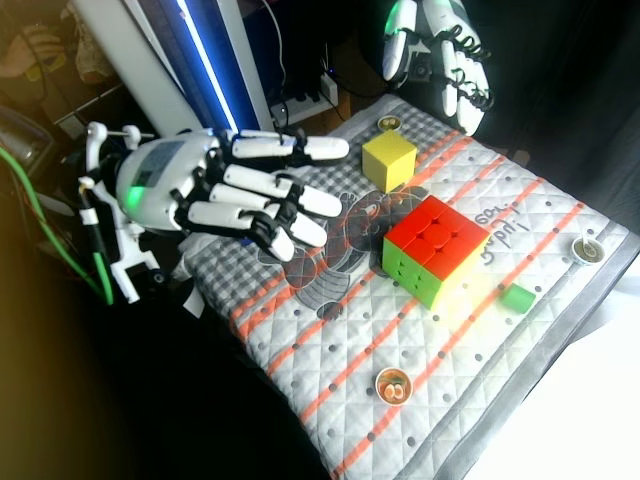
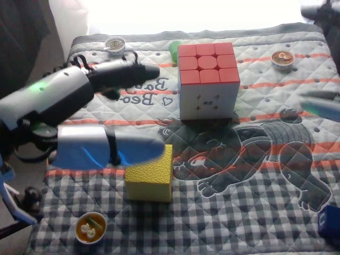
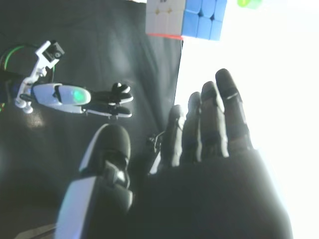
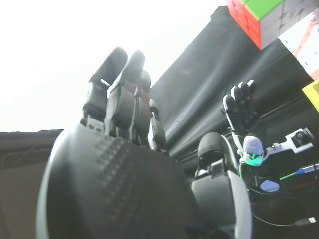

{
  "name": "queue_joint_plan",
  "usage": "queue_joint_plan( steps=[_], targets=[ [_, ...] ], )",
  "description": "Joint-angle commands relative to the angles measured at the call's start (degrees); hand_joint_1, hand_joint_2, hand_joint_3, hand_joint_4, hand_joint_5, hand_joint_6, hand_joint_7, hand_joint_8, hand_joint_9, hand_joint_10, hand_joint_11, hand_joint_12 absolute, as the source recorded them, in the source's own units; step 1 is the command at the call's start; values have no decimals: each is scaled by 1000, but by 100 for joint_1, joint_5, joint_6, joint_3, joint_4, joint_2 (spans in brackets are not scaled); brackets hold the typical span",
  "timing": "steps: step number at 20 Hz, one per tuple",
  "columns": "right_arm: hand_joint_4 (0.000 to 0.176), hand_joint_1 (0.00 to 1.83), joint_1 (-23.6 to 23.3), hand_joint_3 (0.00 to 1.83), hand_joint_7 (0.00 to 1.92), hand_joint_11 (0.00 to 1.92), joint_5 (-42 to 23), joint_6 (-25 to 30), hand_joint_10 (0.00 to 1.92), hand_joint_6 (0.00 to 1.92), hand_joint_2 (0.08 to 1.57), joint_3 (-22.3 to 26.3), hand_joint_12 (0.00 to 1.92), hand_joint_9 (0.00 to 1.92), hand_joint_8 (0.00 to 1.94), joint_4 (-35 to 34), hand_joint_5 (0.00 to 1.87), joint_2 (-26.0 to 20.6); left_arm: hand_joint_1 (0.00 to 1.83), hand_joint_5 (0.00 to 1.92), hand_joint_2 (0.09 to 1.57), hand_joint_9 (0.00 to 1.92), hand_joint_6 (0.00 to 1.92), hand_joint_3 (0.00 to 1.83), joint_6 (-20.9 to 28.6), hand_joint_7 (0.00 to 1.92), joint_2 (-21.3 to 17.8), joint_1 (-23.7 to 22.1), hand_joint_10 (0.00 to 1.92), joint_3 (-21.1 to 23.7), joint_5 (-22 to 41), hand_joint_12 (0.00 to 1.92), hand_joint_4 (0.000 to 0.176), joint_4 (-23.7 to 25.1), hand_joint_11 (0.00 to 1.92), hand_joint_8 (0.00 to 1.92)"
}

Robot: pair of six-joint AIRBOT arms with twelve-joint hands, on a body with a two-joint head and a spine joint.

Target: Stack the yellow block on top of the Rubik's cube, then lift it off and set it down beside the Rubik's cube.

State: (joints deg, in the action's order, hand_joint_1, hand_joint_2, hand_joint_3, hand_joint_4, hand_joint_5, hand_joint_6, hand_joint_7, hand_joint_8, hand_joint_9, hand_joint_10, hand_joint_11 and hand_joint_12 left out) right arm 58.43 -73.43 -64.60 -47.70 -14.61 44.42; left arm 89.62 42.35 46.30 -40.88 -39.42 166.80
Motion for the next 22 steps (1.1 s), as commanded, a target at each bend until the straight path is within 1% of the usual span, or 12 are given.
queue_joint_plan(
  steps=[1,4,5,7,8,10,12,15,16,17,19,22],
  targets=[
    [0,821,-42,1,490,0,-738,-7,77,49,909,-7,1172,416,2,33,538,-7,560,301,863,140,21,14,39,306,1,-40,378,-4,-631,1225,49,27,0,16],
    [0,809,-41,0,506,0,-737,-7,57,28,906,-8,1171,438,6,30,546,-1,605,327,850,166,14,0,136,307,23,-14,315,-15,-438,1181,42,102,0,3],
    [0,826,-38,0,511,0,-737,-7,55,26,905,-9,1174,443,6,27,548,-1,623,355,823,192,5,0,136,272,45,-16,214,-18,-316,1182,69,128,0,0],
    [0,825,-38,0,511,0,-737,-7,53,24,905,-10,1189,446,5,26,550,-1,641,370,824,220,2,0,136,272,82,-20,139,-42,-72,1166,72,131,0,0],
    [0,826,-38,0,550,0,-737,-7,63,24,904,-10,1252,476,15,25,563,-1,610,384,819,225,1,0,136,262,121,-31,91,-76,75,1155,111,131,0,0],
    [0,796,-38,5,561,0,-737,-7,71,18,921,-12,1283,494,16,25,554,-1,620,395,800,202,5,0,137,247,273,-66,76,-216,414,1145,114,102,0,0],
    [0,788,-38,0,524,0,-737,-7,66,9,912,-12,1333,483,6,25,543,-1,617,365,808,186,0,0,137,227,463,-111,56,-394,732,1095,142,63,0,0],
    [0,817,-38,5,554,0,-738,-4,78,11,928,-12,1288,504,15,25,551,-2,648,370,820,173,0,3,137,232,689,-136,30,-648,1088,970,125,-35,0,0],
    [0,839,-38,5,562,0,-739,-3,82,12,931,-14,1259,509,15,25,557,-2,653,371,821,167,1,3,137,223,736,-136,26,-702,1183,964,127,-45,0,0],
    [0,826,-38,5,575,0,-739,-2,88,16,933,-16,1255,523,19,25,568,-2,638,366,825,153,1,4,136,211,767,-136,16,-740,1244,859,133,-61,0,2],
    [0,831,-38,8,607,0,-741,2,98,21,952,-16,1232,540,25,27,586,-1,600,330,845,108,0,9,133,163,839,-136,1,-828,1395,765,171,-92,0,0],
    [0,818,-39,7,657,0,-747,46,116,29,967,-26,1209,583,31,33,621,-1,581,312,872,90,0,12,123,137,938,-149,0,-937,1627,873,176,-85,0,0]
  ],
)
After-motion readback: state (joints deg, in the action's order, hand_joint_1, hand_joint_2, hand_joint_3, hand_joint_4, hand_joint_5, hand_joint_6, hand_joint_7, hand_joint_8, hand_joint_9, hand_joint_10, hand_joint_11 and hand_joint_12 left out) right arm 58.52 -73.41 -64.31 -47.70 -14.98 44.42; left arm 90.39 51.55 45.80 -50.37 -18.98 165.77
